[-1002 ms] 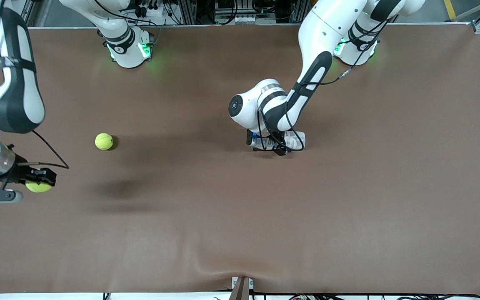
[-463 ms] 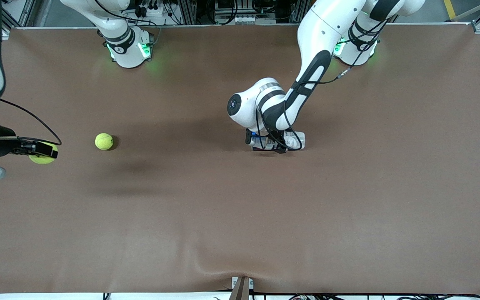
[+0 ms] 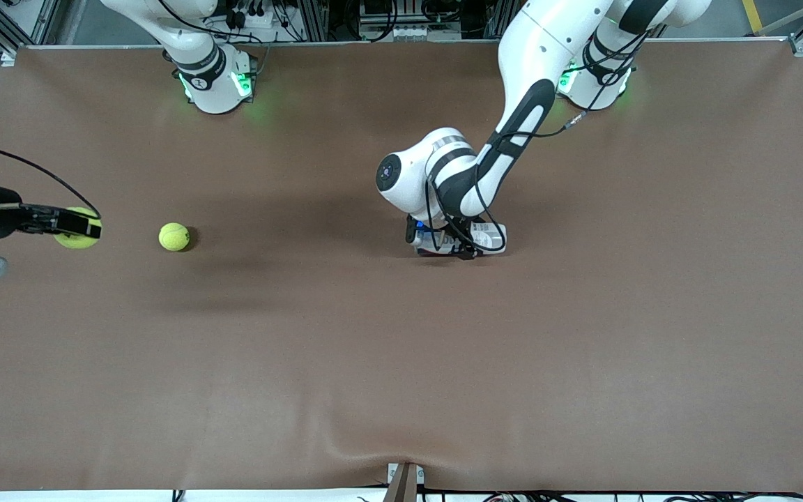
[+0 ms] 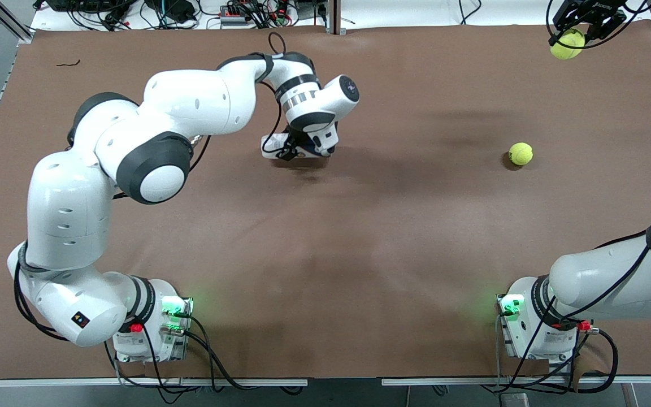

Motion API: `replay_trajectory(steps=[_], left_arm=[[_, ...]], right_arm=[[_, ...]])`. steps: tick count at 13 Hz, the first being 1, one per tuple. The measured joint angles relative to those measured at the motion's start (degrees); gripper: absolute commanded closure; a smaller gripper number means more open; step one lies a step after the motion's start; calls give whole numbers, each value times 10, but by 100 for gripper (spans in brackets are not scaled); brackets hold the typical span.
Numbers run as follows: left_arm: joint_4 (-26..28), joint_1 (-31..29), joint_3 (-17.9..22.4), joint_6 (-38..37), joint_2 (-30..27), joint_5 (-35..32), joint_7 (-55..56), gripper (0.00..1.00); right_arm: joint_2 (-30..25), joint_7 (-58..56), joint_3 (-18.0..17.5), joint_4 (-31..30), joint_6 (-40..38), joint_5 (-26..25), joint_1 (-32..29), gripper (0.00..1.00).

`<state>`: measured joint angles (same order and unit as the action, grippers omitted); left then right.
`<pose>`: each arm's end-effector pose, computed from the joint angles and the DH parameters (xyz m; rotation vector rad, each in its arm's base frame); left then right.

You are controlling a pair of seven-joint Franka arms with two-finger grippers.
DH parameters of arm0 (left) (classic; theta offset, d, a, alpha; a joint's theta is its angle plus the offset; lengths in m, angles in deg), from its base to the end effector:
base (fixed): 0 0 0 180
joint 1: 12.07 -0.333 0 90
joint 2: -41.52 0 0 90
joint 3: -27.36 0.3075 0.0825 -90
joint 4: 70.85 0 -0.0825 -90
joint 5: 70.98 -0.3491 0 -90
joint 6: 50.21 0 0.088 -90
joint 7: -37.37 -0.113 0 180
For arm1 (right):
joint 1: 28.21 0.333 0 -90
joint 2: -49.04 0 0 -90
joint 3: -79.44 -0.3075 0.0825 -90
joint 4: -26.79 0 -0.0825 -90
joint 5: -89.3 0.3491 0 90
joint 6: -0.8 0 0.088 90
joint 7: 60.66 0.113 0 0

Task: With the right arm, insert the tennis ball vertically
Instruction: 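Stand the tube upright with the left gripper while the right gripper lifts the ball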

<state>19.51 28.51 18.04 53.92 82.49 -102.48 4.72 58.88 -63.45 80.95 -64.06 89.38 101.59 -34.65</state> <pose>0.4400 -0.4331 0.2113 -1.7615 1.9830 0.5250 0.5532 -0.0515 0.5118 -2.8961 0.1560 0.2775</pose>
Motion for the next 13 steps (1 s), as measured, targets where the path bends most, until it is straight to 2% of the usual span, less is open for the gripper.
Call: replay_trajectory(steps=[3, 5, 13], left_arm=[[-54, 2, -1, 6, -8, 3, 18, 24], [-87, 1, -1, 59, -11, 19, 41, 24], [-93, -30, 7, 475, 11, 27, 309, 27]], right_arm=[[-8, 0, -1, -1, -16, 1, -1, 68], [-13, 0, -6, -1, -17, 3, 3, 68], [-21, 11, -10, -2, -18, 3, 13, 68]])
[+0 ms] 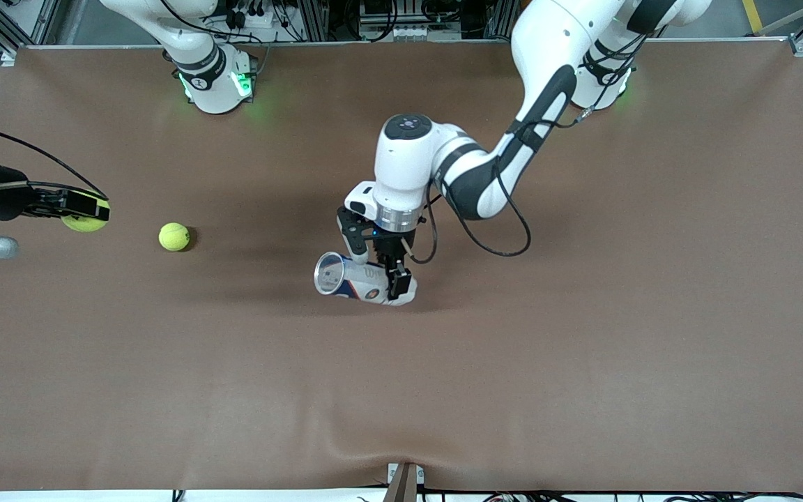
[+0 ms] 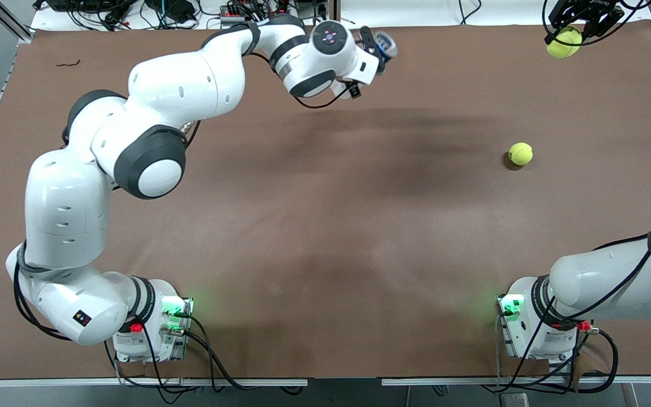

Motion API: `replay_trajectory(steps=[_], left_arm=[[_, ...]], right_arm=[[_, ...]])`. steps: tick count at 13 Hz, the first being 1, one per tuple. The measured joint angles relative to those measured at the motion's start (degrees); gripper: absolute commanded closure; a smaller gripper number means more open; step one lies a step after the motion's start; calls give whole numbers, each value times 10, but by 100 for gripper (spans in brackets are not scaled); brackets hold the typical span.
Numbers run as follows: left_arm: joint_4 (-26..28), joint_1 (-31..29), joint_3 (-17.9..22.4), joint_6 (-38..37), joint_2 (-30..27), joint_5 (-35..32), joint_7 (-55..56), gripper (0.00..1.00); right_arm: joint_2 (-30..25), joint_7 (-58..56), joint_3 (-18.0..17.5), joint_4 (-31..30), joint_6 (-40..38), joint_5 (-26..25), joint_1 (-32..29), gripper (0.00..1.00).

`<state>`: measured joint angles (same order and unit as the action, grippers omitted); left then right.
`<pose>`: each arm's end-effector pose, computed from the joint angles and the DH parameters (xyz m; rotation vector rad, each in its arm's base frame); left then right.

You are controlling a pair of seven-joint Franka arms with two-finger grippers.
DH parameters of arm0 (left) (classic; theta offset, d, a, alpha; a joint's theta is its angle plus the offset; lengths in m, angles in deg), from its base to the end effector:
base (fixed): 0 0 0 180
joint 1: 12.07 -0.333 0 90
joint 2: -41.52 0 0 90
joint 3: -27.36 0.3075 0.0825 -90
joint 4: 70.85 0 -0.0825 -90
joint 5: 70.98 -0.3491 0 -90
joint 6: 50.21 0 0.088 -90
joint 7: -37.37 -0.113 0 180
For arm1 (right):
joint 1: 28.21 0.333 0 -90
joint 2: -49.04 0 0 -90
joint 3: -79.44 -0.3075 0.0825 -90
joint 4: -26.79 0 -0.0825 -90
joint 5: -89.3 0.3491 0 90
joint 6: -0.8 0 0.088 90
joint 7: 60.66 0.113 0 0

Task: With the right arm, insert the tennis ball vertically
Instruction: 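Stand the tube upright with the left gripper while the right gripper lifts the ball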

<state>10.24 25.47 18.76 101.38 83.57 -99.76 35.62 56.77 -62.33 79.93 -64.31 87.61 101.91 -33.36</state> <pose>0.5205 -0.5181 0.3297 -2.4926 1.6215 -0.8560 0.5436 -0.0276 0.5285 -2.8938 0.1162 0.2839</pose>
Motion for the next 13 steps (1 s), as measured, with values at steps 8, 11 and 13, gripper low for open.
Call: replay_trajectory(steps=[8, 11, 13], left_arm=[[20, -58, 1, 435, 112, 64, 86, 25], [33, -77, 2, 509, 164, 65, 86, 24], [41, -83, 2, 512, 174, 65, 85, 24]], right_arm=[[-2, 115, -2, 0, -10, 1, 42, 68], [-3, 157, -2, 0, 1, 1, 65, 68], [-4, 183, -3, 1, 12, 1, 82, 68]])
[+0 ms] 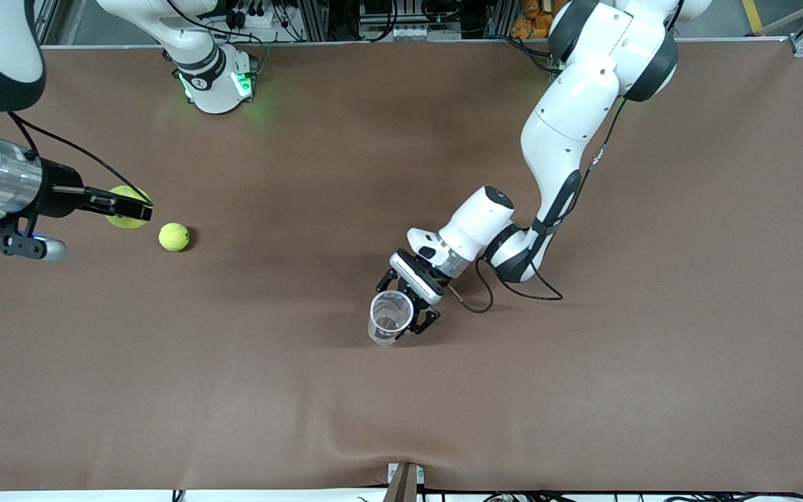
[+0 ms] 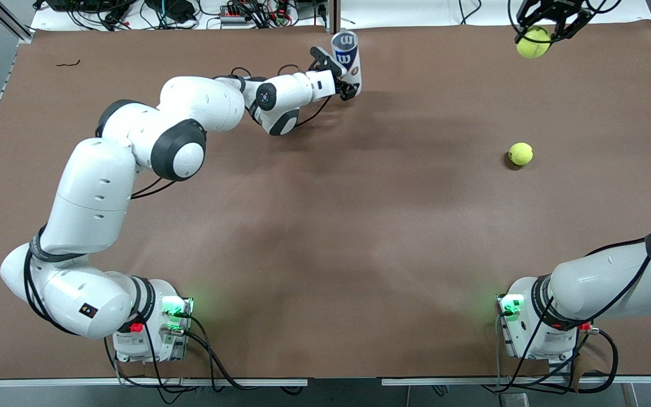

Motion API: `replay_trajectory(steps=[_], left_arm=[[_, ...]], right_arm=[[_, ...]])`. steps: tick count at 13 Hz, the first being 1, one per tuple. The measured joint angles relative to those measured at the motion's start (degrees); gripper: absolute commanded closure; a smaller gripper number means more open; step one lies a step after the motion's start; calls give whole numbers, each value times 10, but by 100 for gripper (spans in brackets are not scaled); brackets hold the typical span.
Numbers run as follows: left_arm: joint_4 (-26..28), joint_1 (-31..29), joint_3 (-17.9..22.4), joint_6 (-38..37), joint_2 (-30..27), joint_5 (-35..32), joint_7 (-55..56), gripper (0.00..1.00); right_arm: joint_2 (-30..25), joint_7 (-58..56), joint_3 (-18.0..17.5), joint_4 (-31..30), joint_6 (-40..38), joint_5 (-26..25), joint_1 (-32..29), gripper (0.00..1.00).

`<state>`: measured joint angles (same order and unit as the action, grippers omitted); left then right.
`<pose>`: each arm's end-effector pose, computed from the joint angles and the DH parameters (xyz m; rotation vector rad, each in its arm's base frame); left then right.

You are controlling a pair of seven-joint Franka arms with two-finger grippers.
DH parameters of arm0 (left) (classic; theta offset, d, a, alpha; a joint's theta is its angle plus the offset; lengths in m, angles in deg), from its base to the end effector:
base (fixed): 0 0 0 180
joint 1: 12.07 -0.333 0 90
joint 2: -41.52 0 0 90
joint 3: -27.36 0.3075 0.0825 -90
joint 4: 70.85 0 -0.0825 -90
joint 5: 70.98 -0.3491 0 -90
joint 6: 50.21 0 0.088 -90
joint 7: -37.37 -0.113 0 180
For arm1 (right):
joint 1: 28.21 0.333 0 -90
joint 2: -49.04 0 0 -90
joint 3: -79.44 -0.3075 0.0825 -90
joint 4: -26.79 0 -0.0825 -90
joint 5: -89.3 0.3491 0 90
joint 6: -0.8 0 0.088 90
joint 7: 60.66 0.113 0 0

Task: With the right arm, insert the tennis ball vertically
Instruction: 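Stand the tube upright with the left gripper while the right gripper lifts the ball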

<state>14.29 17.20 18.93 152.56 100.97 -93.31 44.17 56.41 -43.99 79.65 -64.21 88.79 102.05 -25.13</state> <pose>0.5573 -0.4474 0.2018 2.2231 -0.9940 1.2552 0.5433 0.0530 0.5340 -2.9130 0.3709 0.3185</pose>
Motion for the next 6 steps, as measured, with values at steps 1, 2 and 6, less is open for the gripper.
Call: replay_trajectory(steps=[1, 2, 6], left_arm=[[5, -1, 0, 0, 0, 0, -1, 24], [9, -2, 1, 0, 0, 0, -7, 24], [12, -2, 17, -2, 0, 0, -34, 24]], right_arm=[[0, 15, 0, 0, 8, 0, 8, 68], [0, 32, 0, 0, 16, 0, 17, 68], [0, 119, -1, 3, 46, 1, 63, 68]])
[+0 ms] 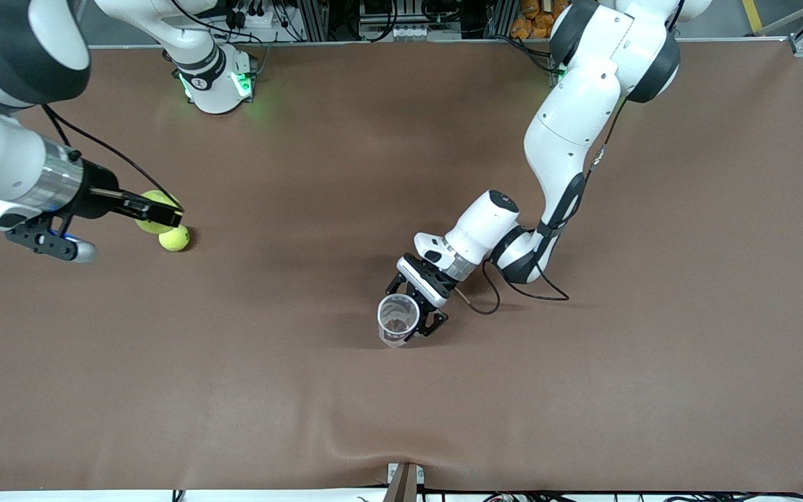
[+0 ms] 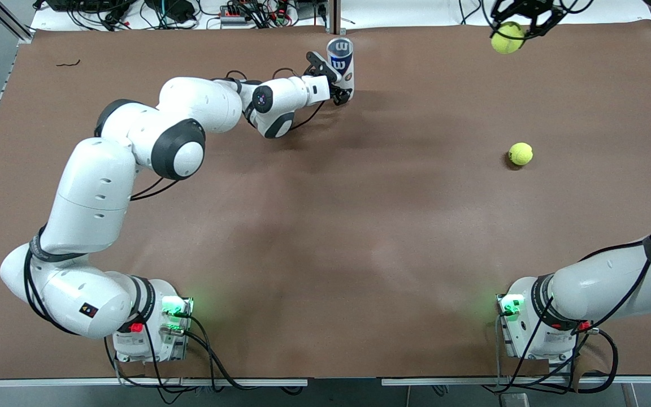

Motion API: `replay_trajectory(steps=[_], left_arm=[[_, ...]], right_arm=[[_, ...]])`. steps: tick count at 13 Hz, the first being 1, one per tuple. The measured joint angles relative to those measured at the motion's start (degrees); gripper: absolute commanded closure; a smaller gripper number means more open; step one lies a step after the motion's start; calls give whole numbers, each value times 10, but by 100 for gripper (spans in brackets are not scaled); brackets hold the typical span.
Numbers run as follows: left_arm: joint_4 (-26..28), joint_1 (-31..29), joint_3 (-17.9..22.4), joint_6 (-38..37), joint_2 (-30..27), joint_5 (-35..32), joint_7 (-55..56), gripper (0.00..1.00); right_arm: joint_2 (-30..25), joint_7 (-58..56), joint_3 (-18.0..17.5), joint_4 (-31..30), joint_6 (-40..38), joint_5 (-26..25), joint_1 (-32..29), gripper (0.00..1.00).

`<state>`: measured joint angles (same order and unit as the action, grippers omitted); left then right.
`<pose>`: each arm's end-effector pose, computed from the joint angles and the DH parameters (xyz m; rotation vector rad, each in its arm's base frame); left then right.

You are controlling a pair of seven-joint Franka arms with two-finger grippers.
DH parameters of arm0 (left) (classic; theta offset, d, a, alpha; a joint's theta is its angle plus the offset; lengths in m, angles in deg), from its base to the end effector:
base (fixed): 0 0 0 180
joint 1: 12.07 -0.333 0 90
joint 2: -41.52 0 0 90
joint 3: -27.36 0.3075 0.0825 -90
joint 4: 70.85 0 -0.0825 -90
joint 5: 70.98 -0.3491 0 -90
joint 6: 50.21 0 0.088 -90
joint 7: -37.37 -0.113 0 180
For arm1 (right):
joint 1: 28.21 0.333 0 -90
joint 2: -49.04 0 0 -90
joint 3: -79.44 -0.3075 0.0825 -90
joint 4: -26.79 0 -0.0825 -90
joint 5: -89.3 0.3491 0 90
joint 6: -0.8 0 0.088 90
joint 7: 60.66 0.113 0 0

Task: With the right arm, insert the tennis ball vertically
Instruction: 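Stand the tube upright with the left gripper while the right gripper lifts the ball, then move the held ball over the tube opening with the right gripper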

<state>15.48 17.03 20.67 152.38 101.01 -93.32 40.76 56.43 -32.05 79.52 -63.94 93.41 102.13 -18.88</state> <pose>0.5626 -0.4321 0.1896 2.2516 -1.0810 1.2686 0.5446 0.1132 0.5415 -2.9048 0.5270 0.2416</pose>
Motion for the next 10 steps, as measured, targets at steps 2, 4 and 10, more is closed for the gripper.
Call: replay_trajectory(steps=[2, 4, 10], left_arm=[[1, 0, 5, 0, 0, 0, -19, 24], [5, 1, 6, -1, 0, 0, -26, 23], [23, 2, 6, 0, 0, -1, -42, 23]], right_arm=[[6, 51, 0, 11, 12, 0, 29, 68], [24, 98, -1, 29, 25, 0, 55, 68], [106, 286, -1, 77, 160, 0, 154, 68]])
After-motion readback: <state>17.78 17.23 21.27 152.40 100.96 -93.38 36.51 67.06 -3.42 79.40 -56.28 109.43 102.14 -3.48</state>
